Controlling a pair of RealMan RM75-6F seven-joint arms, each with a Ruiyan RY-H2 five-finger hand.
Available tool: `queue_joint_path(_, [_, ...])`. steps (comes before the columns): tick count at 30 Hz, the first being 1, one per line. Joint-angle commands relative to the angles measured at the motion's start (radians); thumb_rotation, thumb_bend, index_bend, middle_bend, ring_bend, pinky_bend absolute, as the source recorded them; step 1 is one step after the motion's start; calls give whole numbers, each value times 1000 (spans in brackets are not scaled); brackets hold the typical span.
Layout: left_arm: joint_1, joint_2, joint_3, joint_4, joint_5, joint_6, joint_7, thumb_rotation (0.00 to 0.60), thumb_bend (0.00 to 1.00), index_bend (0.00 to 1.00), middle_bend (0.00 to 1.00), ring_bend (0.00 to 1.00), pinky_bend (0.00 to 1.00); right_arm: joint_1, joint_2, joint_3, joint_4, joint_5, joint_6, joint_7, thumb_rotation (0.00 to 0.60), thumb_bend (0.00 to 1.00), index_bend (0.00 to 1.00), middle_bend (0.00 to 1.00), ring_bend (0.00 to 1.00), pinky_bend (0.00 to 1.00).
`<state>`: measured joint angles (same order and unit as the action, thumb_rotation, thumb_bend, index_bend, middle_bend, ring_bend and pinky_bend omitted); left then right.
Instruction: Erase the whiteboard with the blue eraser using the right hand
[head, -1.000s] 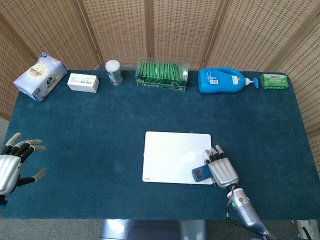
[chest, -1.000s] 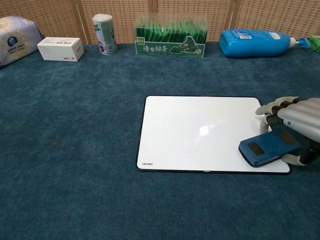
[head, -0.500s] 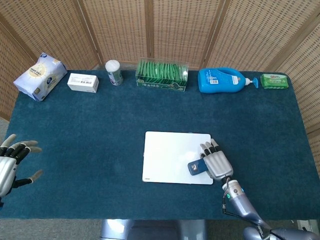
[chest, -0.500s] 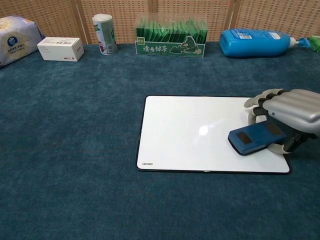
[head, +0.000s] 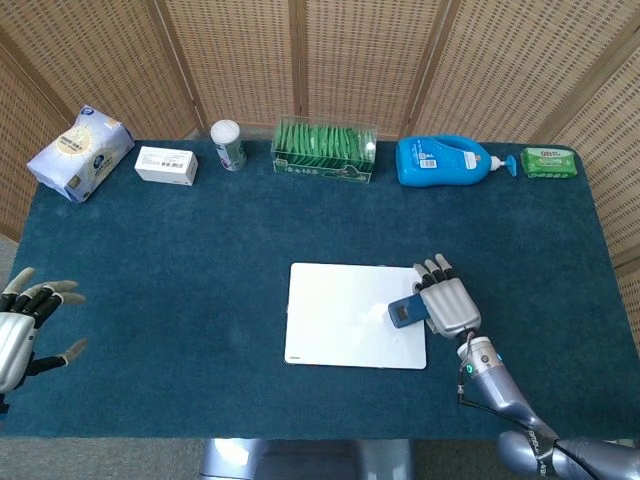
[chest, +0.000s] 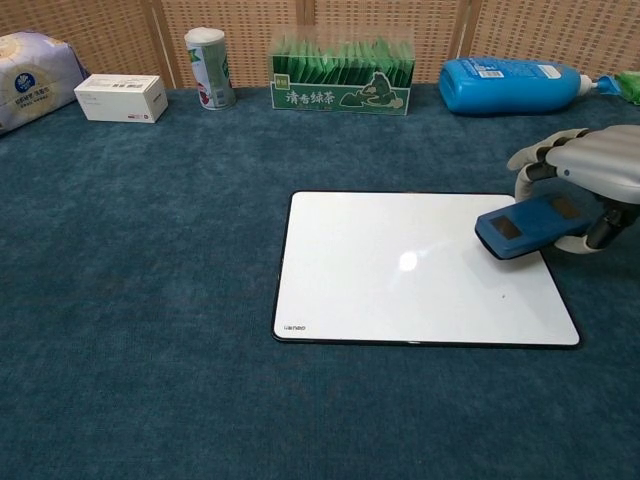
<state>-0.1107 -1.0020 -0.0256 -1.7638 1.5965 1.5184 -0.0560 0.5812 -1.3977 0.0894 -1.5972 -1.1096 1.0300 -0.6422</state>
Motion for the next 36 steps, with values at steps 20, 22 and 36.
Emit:
queue_joint_path(20, [-8,-7,1,-16,-8,-21,29,600,263,356,284,262,78,-97,75,-31,67,19,59,146,600,402,752,128,0,0])
queue_joint_path(22, [-10,-6,-1,-22,-7,-20,32,600,262,356,284,262,78,-102,77,-31,63,11,63,158,600,403,753,128,0,0])
queue_joint_path(36, [-15,-8,1,-30,-9,-31,38,600,263,356,284,262,78,-86,-13,-52,12,-30,62,80,600,400,752,128,0,0])
